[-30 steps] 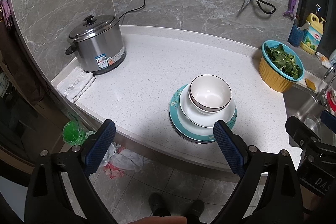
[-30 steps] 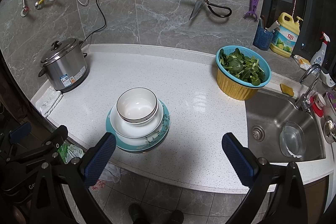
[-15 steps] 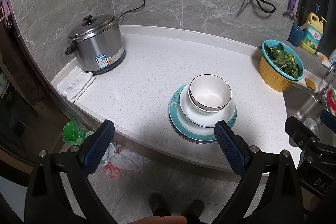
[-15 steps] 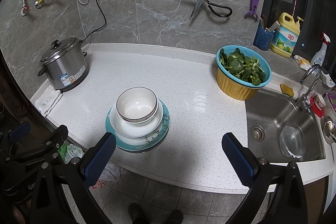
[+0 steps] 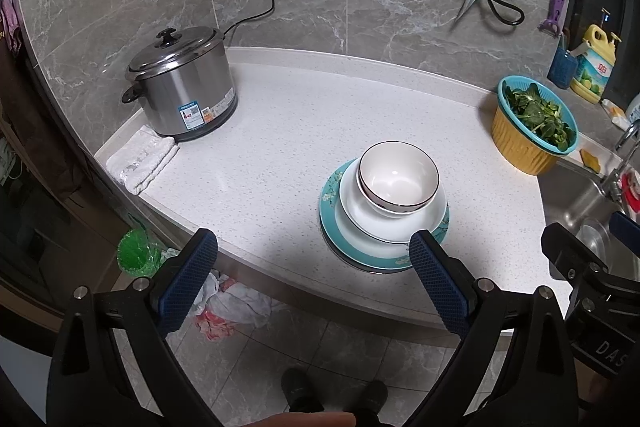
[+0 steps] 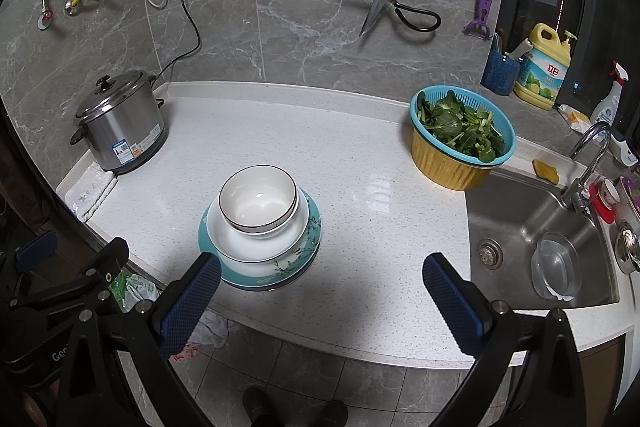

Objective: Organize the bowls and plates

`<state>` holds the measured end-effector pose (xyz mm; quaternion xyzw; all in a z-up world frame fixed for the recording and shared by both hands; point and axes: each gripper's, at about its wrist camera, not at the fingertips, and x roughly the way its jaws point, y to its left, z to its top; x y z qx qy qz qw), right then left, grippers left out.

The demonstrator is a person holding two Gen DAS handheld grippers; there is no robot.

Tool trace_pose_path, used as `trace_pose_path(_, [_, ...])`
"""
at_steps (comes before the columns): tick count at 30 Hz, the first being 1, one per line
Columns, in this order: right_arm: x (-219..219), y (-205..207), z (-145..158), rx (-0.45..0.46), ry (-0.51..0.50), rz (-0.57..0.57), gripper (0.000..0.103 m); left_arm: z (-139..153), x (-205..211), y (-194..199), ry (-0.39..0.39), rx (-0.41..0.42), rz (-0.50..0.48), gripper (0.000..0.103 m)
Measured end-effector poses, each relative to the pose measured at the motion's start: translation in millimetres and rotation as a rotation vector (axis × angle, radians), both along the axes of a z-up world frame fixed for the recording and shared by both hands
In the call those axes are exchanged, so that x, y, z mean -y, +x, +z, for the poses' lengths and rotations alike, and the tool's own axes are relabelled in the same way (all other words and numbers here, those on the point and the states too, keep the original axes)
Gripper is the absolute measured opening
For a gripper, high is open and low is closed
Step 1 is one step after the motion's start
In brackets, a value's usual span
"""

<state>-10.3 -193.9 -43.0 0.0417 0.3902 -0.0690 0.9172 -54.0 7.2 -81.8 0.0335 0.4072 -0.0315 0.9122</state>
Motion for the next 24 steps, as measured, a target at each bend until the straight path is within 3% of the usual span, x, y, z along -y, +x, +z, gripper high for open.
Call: trace_pose_path(24, [1.8,1.1,-0.5,-0.006,-0.003,0.003,0.103,-1.7,2.2,8.6,-0.001,-0.002,-0.002,0.101])
